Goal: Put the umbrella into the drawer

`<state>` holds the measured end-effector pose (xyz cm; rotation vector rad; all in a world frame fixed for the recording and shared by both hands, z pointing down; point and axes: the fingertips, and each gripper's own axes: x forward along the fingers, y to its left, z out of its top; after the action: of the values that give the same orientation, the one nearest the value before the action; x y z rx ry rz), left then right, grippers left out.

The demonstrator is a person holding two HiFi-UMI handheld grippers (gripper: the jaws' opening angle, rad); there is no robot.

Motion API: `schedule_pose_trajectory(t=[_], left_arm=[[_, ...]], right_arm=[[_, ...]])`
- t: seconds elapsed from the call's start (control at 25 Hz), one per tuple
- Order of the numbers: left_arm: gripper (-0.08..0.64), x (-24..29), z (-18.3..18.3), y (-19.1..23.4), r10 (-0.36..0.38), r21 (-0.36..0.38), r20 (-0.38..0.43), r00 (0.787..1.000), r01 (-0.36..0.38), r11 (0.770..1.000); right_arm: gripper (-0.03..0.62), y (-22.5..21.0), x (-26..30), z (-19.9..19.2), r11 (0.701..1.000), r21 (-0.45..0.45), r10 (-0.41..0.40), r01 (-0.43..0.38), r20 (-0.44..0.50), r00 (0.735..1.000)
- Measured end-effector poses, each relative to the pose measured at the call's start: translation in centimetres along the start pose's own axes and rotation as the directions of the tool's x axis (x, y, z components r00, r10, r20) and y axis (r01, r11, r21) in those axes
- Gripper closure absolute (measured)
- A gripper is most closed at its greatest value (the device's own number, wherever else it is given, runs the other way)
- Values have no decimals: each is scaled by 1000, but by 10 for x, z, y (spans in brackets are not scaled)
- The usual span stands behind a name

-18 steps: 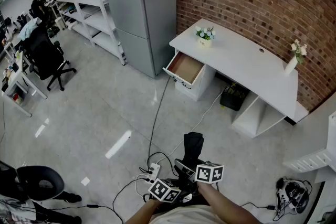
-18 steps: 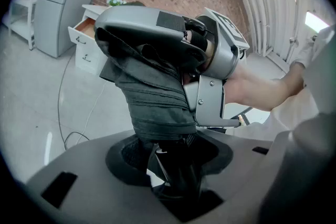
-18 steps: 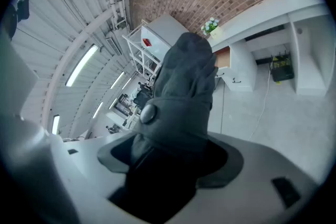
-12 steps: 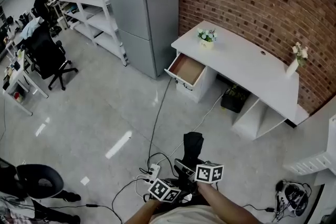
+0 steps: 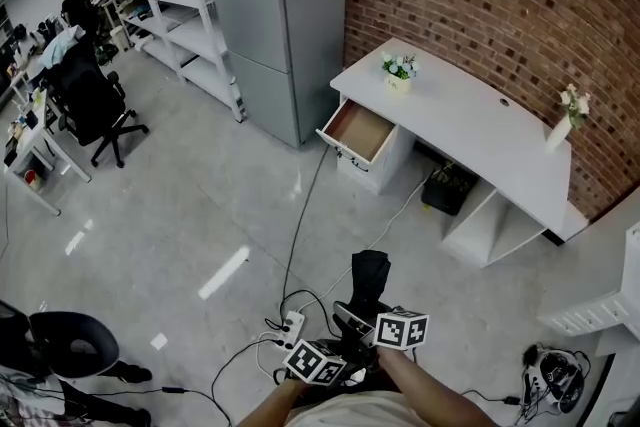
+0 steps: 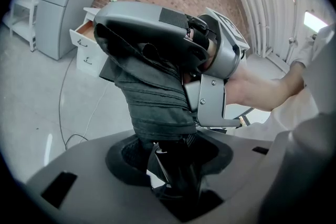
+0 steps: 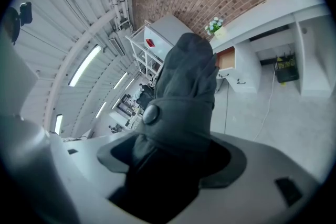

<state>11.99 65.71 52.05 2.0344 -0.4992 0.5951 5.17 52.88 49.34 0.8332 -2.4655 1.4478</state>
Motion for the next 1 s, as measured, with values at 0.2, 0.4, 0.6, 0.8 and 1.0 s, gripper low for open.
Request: schedule_pose_trajectory(t=[0.2, 0.4, 0.6, 0.8, 1.0], left_arm=[[354, -10, 2, 4, 0, 36, -6, 1000, 0, 999], [354, -7, 12, 14, -20, 60, -7, 1000, 21, 998], [354, 4, 47, 31, -3, 46, 12, 1000, 3, 999], [354, 27, 106, 63, 30, 12, 39, 999, -30, 999], [354, 52, 168, 93, 45, -28, 42, 998, -44, 999]], right_arm=[[250, 4, 2, 4, 1000, -3, -19, 19, 33, 999], [250, 1, 7, 18, 999, -30, -28, 30, 65, 997], [250, -17, 20, 50, 999, -30, -11, 13, 51, 999], [250, -52, 43, 99, 998, -52, 22, -22, 5, 1000], [250, -90, 64, 156, 998, -53, 38, -40, -36, 999]])
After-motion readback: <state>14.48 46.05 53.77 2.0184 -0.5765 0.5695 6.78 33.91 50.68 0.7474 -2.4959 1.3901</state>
